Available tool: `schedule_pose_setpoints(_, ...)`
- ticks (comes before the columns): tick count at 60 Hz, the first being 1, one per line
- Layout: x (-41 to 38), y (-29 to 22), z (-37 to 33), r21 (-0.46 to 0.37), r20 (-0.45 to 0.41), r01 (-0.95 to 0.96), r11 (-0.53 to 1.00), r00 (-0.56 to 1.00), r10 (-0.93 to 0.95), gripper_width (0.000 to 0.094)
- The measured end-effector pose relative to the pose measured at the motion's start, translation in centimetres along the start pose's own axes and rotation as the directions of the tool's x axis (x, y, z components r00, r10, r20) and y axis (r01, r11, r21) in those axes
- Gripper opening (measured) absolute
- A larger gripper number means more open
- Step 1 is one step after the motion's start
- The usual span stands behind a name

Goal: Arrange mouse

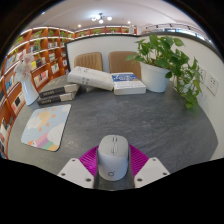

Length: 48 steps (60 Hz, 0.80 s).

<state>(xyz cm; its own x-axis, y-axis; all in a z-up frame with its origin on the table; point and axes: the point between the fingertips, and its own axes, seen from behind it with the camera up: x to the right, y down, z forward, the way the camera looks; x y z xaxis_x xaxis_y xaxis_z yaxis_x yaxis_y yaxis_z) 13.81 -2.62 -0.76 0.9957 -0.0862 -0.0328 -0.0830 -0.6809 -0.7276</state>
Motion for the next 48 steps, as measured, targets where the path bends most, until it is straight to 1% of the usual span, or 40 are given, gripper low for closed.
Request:
schedule_pose_setpoints(1,-0.3,0.0,0.0,-0.011,0.004,-0.003,1.0,1.0,0.003,0.0394)
schedule_pose_setpoints(3,-0.6,-0.5,-0.3,-0.022,0.01,-0.012,1.0,1.0,0.012,0.0394)
schedule_pose_setpoints(7,-0.4,-3.6,-1.4,0.008,-0.021,0.022,1.0,1.0,-0.022,0.0396)
schedule_pose_setpoints(14,-1.9,-12.3,-5.1,0.131,-0.07,0.062,0.989,0.996,-0.053,0.0395)
schedule_pose_setpoints(22,-5.5,-23.4,-10.3,0.299,-0.11,0.11,0.948,0.991,-0.08,0.0397)
schedule_pose_setpoints(28,-10.2,-29.0,-13.1,0.384,-0.109,0.136,0.913,0.989,-0.102,0.0396)
schedule_pose_setpoints(31,-12.5,-31.0,-13.2,0.411,-0.1,0.154,0.899,0.987,-0.124,0.0395)
schedule_pose_setpoints(35,-16.1,-32.2,-12.6,0.423,-0.072,0.159,0.892,0.987,-0.141,0.0394)
schedule_pose_setpoints(36,-18.0,-31.7,-12.6,0.426,-0.063,0.154,0.891,0.988,-0.141,0.0395)
schedule_pose_setpoints(39,-20.2,-31.9,-11.7,0.411,-0.014,0.138,0.901,0.989,-0.145,0.0393)
schedule_pose_setpoints(44,-23.5,-30.1,-9.0,0.364,0.037,0.136,0.922,0.986,-0.16,0.0394)
schedule_pose_setpoints(48,-25.8,-27.2,-6.2,0.302,0.074,0.138,0.943,0.983,-0.167,0.0393)
